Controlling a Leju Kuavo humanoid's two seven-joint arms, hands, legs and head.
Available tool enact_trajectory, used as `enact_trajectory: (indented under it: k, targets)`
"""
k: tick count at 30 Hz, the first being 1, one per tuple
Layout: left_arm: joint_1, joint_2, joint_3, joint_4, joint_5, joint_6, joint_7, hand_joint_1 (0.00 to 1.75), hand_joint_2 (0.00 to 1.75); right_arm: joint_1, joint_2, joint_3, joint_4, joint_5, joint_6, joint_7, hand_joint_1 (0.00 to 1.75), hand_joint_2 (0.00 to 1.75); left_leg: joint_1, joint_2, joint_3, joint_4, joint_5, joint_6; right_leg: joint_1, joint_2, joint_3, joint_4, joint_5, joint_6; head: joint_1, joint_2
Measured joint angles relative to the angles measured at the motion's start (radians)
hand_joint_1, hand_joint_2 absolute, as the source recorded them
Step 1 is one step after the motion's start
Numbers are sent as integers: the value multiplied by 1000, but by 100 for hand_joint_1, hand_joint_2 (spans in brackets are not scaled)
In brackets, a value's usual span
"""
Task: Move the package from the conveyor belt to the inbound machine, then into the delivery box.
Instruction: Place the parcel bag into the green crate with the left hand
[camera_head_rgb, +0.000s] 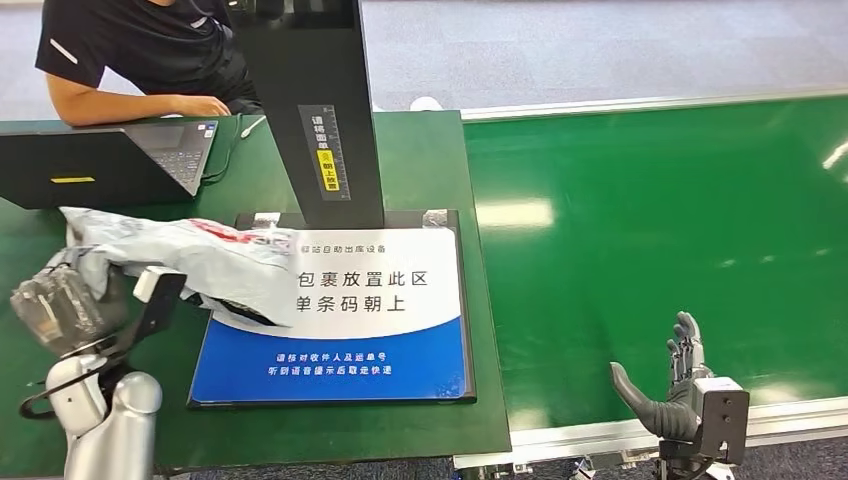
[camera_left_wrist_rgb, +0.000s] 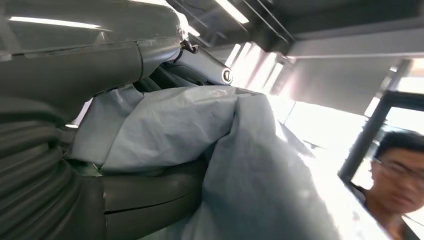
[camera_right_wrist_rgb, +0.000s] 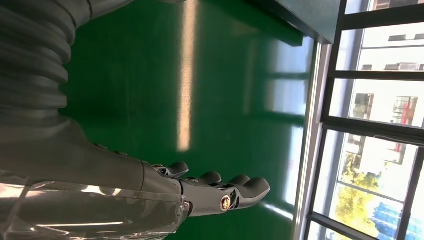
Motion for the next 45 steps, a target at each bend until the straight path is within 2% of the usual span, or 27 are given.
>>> enact_trajectory:
  k: [7,13,17,21,26,27,30,31,33,35,40,45]
  targets:
    - [5,-5,121,-32,-2,0,-6,175,175,1,2,-2,-4,7,2,-2,0,175,0,1,0,0,0,0,0,1,0,0,0,0,0,0]
    - [0,-8,302,-33,11,0,37,175,175,1,15,-7,-25,29,17,4,0,175,0,1,0,0,0,0,0,1,0,0,0,0,0,0]
    - [-3,-9,388,-27,28,-1,67,175,175,1,21,-7,-32,35,20,5,0,175,0,0,0,0,0,0,0,1,0,0,0,0,0,0]
    - [-12,-5,474,4,53,-1,115,175,175,1,29,-7,-33,43,31,6,0,175,0,1,0,0,0,0,0,1,0,0,0,0,0,0]
    - [-27,21,588,81,57,-1,88,175,175,1,35,-7,-41,51,35,7,0,175,0,0,0,0,0,0,0,1,0,0,0,0,0,0]
    - [-34,29,614,102,50,-1,80,144,175,2,37,-7,-43,51,35,8,0,175,0,0,0,0,0,0,0,1,0,0,0,0,0,0]
    - [-50,53,681,174,8,-1,95,13,175,5,41,-7,-49,52,36,8,0,175,0,1,0,0,0,0,0,1,0,0,0,-1,0,0]
    - [-54,61,694,201,-5,-1,112,0,175,5,42,-7,-50,52,36,9,0,175,0,1,0,0,0,0,0,1,0,0,0,-1,0,0]
    - [-58,78,710,256,-21,-1,144,0,175,6,44,-7,-50,52,37,10,0,175,0,0,0,0,0,0,0,0,0,0,0,-1,0,0]
    - [-60,87,721,289,-15,-1,138,0,175,8,46,-7,-53,53,37,11,0,175,0,0,0,0,0,0,0,0,0,0,0,-1,0,0]
    - [-83,78,791,298,84,-1,-42,0,175,13,49,-7,-58,54,37,17,0,175,0,0,1,0,0,0,0,0,1,0,0,0,0,0]
    - [-108,67,835,295,182,-1,-156,0,175,13,49,-7,-58,54,39,21,0,175,0,0,1,0,0,0,0,0,1,0,0,0,0,0]
